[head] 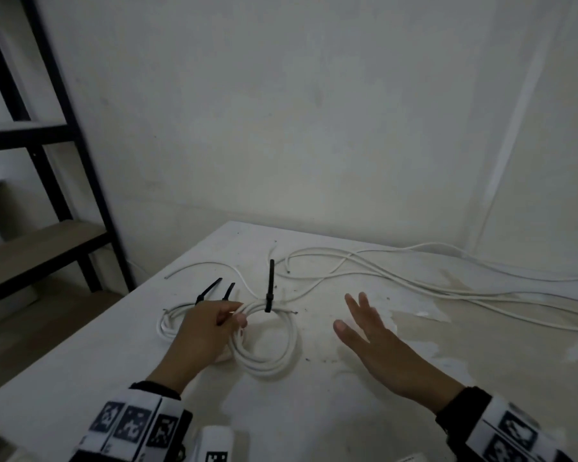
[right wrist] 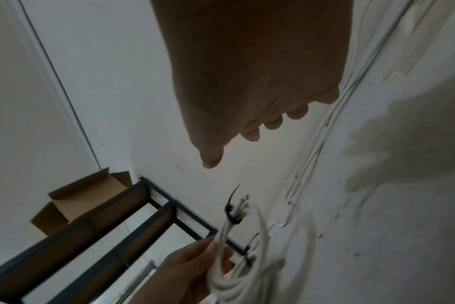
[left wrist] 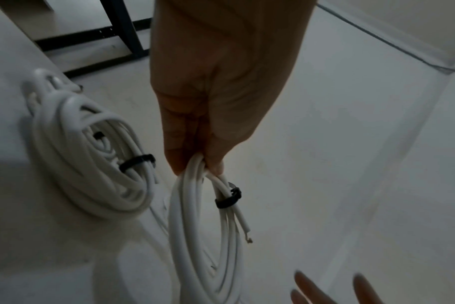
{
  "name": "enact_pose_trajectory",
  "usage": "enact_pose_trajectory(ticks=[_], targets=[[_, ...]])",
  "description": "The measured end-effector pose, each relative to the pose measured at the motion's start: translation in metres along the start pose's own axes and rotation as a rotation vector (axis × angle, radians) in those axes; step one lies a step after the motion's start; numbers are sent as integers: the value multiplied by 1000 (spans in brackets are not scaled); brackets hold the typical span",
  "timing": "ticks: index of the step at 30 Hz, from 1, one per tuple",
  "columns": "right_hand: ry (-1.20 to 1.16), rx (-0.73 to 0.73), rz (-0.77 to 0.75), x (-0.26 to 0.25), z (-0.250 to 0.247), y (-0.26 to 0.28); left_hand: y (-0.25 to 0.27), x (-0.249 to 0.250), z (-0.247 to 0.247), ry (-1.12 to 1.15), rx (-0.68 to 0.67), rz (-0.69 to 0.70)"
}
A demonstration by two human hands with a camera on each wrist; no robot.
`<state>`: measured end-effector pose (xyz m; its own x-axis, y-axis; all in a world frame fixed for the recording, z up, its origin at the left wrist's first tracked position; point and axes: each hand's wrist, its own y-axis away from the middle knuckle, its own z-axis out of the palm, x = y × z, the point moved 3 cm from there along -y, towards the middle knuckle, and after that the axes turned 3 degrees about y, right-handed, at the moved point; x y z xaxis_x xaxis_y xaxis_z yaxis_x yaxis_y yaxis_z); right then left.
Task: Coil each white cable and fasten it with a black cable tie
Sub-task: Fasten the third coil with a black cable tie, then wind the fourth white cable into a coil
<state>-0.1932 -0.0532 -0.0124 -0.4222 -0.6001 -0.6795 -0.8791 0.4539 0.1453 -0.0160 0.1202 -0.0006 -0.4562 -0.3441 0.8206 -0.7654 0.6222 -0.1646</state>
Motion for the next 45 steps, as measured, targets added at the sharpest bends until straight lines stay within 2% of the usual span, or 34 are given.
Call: enact_pose_trajectory(ticks=[7, 14, 18, 23, 28, 34, 41, 45], targets=[[2, 29, 176, 37, -18, -1, -9, -13, -12, -128, 2, -49], [119, 37, 195, 62, -23, -11, -25, -21, -7, -413, 12, -141], [207, 32, 247, 78, -33, -23, -28, 0, -8, -520, 78, -109], [293, 36, 298, 93, -46, -33, -41, 29, 9, -495, 89, -13], [323, 50, 306, 100, -63, -44, -63, 51, 41, -507, 26, 62], [350, 84, 325, 117, -86, -65, -93, 57, 89, -577, -105, 72], [440, 90, 287, 130, -102, -97, -135, 48, 131, -595, -244, 15], [522, 171, 247, 131, -106, -111, -156, 39, 145, -663, -280, -29]])
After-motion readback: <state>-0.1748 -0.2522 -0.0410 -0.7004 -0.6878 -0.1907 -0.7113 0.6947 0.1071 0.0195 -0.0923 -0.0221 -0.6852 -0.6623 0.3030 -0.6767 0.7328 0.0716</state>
